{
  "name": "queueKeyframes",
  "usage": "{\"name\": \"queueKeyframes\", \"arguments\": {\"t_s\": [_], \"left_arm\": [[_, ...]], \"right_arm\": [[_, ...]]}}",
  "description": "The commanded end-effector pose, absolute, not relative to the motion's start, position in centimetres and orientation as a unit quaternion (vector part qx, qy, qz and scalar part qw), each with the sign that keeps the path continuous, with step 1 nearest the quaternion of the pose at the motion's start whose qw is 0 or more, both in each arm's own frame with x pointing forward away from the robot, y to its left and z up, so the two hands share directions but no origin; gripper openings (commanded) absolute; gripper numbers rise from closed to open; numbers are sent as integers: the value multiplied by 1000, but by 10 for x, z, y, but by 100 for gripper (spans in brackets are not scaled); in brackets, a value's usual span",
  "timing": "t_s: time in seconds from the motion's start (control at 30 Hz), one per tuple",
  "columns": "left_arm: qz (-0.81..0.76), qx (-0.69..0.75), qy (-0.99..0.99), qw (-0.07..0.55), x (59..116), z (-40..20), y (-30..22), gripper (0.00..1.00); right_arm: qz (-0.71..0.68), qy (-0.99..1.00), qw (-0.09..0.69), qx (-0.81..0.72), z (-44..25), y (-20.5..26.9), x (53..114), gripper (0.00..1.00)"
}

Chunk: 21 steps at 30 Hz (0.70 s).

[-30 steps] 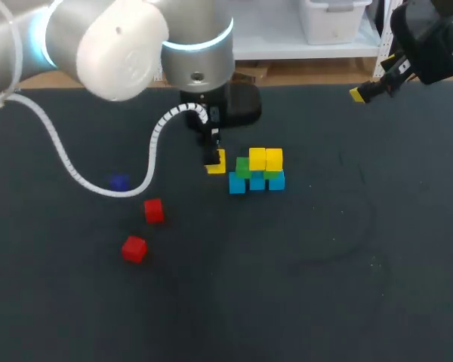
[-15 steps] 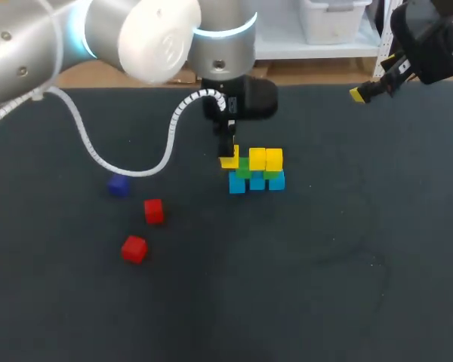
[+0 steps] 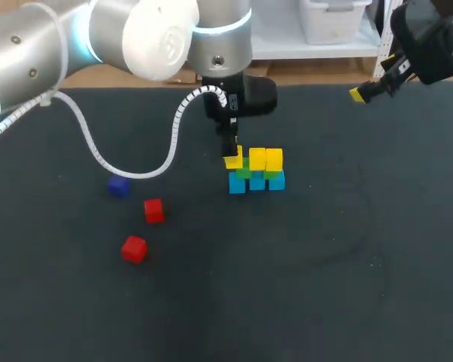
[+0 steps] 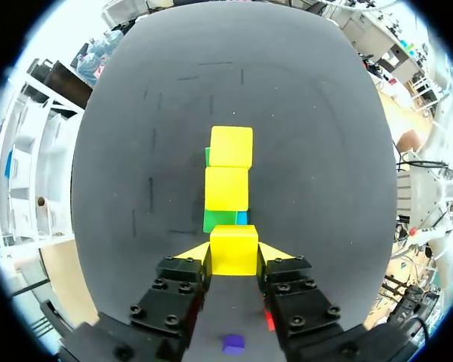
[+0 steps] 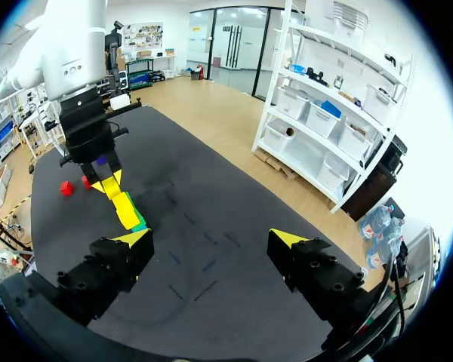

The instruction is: Place the blue cubes, place green cubes on the blue cubes, place the yellow cubes on the green cubes, then place the red cubes on the yellow cubes, and place purple cube on the red cubes.

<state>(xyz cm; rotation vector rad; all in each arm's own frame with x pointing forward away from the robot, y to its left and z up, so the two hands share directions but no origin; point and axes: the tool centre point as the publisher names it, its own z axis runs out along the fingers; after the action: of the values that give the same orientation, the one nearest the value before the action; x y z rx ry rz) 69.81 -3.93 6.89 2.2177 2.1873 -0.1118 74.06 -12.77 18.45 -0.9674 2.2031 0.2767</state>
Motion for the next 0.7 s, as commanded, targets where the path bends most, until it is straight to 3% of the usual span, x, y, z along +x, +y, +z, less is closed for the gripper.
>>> {"name": "queueKeyframes", "arguments": {"t_s": [0.03,0.7], "left_arm": [[-39,715,698,9,702,65,-45,0],[-40,719,694,4,703,62,-53,0]], "right_arm": [[106,852,352,-373,185,-128,740,100],[106,852,352,-373,185,-128,740,100]]}}
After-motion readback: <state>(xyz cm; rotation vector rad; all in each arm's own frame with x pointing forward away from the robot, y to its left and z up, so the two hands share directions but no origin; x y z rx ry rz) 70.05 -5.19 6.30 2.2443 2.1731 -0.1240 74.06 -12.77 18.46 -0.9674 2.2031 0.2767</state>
